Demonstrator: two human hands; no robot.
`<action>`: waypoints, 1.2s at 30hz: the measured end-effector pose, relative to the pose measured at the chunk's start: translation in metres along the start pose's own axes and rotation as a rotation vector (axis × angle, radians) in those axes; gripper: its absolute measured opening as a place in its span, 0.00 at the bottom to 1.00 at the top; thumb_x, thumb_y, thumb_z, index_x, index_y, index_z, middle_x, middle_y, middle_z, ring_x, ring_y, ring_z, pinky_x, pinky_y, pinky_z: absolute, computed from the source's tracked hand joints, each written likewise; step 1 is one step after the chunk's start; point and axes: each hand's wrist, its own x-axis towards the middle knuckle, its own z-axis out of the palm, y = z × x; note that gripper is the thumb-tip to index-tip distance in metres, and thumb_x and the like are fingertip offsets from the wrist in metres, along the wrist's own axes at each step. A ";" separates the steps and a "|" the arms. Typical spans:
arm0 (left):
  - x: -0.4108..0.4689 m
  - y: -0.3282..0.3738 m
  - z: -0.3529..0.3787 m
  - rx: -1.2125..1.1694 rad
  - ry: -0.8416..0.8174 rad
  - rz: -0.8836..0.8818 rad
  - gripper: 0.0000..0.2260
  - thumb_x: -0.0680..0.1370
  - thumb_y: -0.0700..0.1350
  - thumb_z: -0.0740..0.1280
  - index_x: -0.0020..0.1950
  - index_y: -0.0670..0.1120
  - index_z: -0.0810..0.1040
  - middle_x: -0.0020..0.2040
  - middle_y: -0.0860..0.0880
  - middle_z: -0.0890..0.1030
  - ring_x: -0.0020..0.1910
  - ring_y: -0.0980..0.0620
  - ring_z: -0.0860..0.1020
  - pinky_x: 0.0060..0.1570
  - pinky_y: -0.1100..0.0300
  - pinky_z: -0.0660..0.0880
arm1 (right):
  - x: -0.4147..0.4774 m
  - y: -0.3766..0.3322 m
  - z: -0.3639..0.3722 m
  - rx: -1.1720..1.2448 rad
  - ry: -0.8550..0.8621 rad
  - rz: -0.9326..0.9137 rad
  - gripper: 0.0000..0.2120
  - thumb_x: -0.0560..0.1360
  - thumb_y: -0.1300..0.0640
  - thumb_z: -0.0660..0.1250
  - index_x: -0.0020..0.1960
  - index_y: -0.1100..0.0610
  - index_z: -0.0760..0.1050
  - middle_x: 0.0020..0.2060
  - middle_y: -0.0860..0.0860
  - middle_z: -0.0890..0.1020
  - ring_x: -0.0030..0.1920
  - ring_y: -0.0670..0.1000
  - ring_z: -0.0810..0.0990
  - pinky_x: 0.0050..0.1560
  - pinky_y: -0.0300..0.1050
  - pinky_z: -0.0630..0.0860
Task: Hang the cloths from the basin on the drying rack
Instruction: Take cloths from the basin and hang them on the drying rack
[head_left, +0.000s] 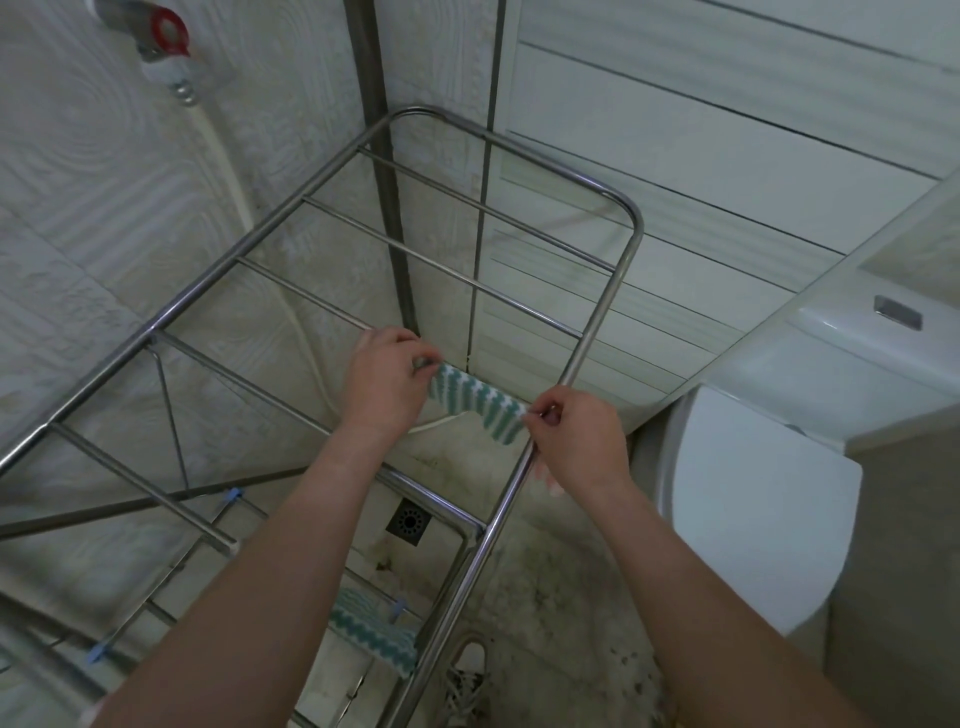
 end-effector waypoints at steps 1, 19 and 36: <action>0.001 0.001 0.000 0.010 -0.016 -0.012 0.07 0.76 0.44 0.68 0.51 0.47 0.84 0.55 0.46 0.78 0.58 0.46 0.69 0.53 0.61 0.62 | 0.000 -0.001 -0.001 0.006 -0.003 0.004 0.03 0.75 0.55 0.68 0.46 0.53 0.80 0.28 0.42 0.73 0.29 0.39 0.72 0.28 0.34 0.67; -0.129 0.104 -0.043 -0.746 -0.360 -0.101 0.10 0.69 0.39 0.75 0.43 0.51 0.77 0.39 0.54 0.81 0.35 0.60 0.77 0.35 0.68 0.73 | -0.081 -0.007 -0.084 1.785 -0.303 0.521 0.06 0.77 0.66 0.61 0.44 0.64 0.76 0.35 0.57 0.77 0.30 0.50 0.78 0.27 0.34 0.77; -0.242 0.157 -0.117 -0.636 -0.067 0.041 0.21 0.75 0.47 0.70 0.30 0.35 0.70 0.24 0.48 0.65 0.23 0.56 0.63 0.25 0.64 0.61 | -0.223 0.017 -0.099 0.434 0.036 -0.470 0.11 0.72 0.58 0.73 0.51 0.45 0.82 0.46 0.34 0.79 0.48 0.33 0.78 0.47 0.37 0.72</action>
